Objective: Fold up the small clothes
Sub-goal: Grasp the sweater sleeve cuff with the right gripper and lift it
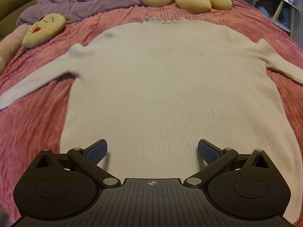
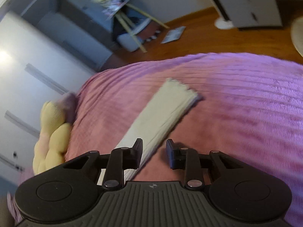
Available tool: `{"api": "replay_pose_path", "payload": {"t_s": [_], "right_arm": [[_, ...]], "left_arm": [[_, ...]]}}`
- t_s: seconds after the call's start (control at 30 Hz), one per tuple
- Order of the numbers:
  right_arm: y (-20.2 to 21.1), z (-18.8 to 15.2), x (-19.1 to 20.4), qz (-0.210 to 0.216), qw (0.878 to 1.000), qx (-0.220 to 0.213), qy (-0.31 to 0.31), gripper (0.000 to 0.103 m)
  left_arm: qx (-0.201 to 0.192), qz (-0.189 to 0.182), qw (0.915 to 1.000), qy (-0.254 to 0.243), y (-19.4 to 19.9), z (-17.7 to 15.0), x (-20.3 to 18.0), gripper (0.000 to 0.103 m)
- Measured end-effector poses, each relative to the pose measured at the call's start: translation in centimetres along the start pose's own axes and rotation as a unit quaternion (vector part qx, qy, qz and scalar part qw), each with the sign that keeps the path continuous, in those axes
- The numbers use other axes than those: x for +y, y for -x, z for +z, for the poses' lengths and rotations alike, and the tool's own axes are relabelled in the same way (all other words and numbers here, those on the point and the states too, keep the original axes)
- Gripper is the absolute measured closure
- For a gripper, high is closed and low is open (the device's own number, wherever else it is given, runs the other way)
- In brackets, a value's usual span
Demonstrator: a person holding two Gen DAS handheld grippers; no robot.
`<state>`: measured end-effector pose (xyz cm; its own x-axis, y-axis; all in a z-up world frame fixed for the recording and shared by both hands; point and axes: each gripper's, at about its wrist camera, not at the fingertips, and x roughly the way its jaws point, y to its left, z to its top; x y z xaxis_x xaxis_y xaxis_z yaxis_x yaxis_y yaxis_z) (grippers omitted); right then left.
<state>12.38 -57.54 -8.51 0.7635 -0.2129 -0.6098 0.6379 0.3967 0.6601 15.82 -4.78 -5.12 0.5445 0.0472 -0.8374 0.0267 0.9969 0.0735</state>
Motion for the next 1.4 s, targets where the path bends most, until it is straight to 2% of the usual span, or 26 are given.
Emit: {"api": "replay_pose_path", "payload": {"t_s": [0.17,0.2,0.23,0.27,0.33,0.4,0.5,0.6,0.63,0.7,0.73,0.77,0.8,0.83,0.87,0.9,0.93,1.0,1.03,1.13,1.2,1.27,1.4], "right_arm": [[-2.0,0.6,-1.4,0.009,0.998,-0.008,-0.063,0.077],[-2.2,0.9,-1.3,0.006,0.998,-0.011,-0.058,0.083],[-2.4,1.0,-1.2,-0.003,0.999,-0.012,-0.046,0.093],[-2.7,1.0,-0.9,-0.015,0.999,-0.014,-0.031,0.095],[-2.9,1.6,-0.2,-0.022,1.0,-0.016,-0.006,0.097],[-2.5,1.7,1.8,-0.039,0.998,-0.023,0.049,0.097],[-0.6,0.3,6.5,-0.014,0.987,-0.044,0.154,0.097],[1.3,-3.5,12.7,0.054,0.963,-0.043,0.26,0.097],[2.0,-5.6,15.3,0.089,0.947,-0.036,0.307,0.097],[3.0,-9.2,18.8,0.152,0.919,-0.013,0.362,0.097],[3.3,-11.7,20.6,0.187,0.902,0.013,0.388,0.097],[3.5,-13.6,21.8,0.205,0.889,0.031,0.408,0.097],[3.5,-15.6,22.6,0.217,0.876,0.047,0.427,0.092],[3.5,-17.5,23.2,0.228,0.864,0.068,0.444,0.076],[3.2,-19.4,23.5,0.229,0.855,0.089,0.456,0.065],[2.8,-20.8,23.5,0.22,0.853,0.1,0.462,0.049],[2.6,-21.9,22.9,0.206,0.856,0.103,0.463,0.046],[2.1,-22.6,21.5,0.172,0.87,0.105,0.45,0.046],[1.6,-22.5,20.3,0.15,0.882,0.108,0.434,0.047],[1.6,-22.1,17.7,0.11,0.902,0.113,0.402,0.049],[2.0,-21.6,16.1,0.102,0.907,0.116,0.392,0.049],[2.2,-20.8,14.7,0.096,0.906,0.115,0.395,0.049],[2.2,-19.6,13.7,0.091,0.906,0.11,0.398,0.049]], "left_arm": [[0.013,0.003,0.9999,0.004,-1.2,0.2,0.4,0.0],[0.02,-0.002,0.9998,0.008,-1.5,0.2,0.6,0.0],[0.025,-0.008,0.9996,0.011,-1.7,0.1,0.9,0.0],[0.028,-0.013,0.9994,0.015,-1.8,0.1,1.2,0.0],[0.029,-0.017,0.9993,0.019,-1.9,0.0,1.6,0.0],[0.033,-0.022,0.9991,0.015,-2.1,-0.1,1.7,0.0],[0.041,-0.031,0.9986,0.011,-2.5,0.1,1.9,0.0],[0.054,-0.044,0.9972,0.026,-2.7,0.5,2.5,0.0],[0.055,-0.048,0.9968,0.033,-2.6,0.7,2.7,0.0],[0.049,-0.058,0.9961,0.044,-2.1,1.1,3.2,0.0],[0.041,-0.061,0.9961,0.048,-1.8,1.5,3.5,0.0],[0.03,-0.064,0.996,0.054,-1.4,2.0,3.7,0.0],[0.019,-0.074,0.9954,0.059,-1.0,2.5,3.9,0.0],[0.008,-0.091,0.9938,0.064,-0.7,3.1,4.1,0.0],[-0.003,-0.11,0.9916,0.068,-0.4,3.9,4.2,0.0],[-0.01,-0.128,0.9891,0.071,-0.2,4.6,4.2,0.0],[-0.015,-0.15,0.9858,0.073,-0.2,5.4,4.1,0.0],[-0.01,-0.189,0.9786,0.081,-1.1,7.1,3.6,0.0],[-0.003,-0.204,0.9752,0.085,-1.9,7.9,3.2,0.0],[0.019,-0.232,0.9675,0.1,-5.0,10.2,1.3,0.0],[0.04,-0.249,0.9607,0.115,-7.2,11.1,-0.1,0.0],[0.051,-0.263,0.9541,0.134,-8.8,11.6,-1.1,0.0],[0.043,-0.287,0.9464,0.143,-10.0,12.3,-2.6,0.0]]}}
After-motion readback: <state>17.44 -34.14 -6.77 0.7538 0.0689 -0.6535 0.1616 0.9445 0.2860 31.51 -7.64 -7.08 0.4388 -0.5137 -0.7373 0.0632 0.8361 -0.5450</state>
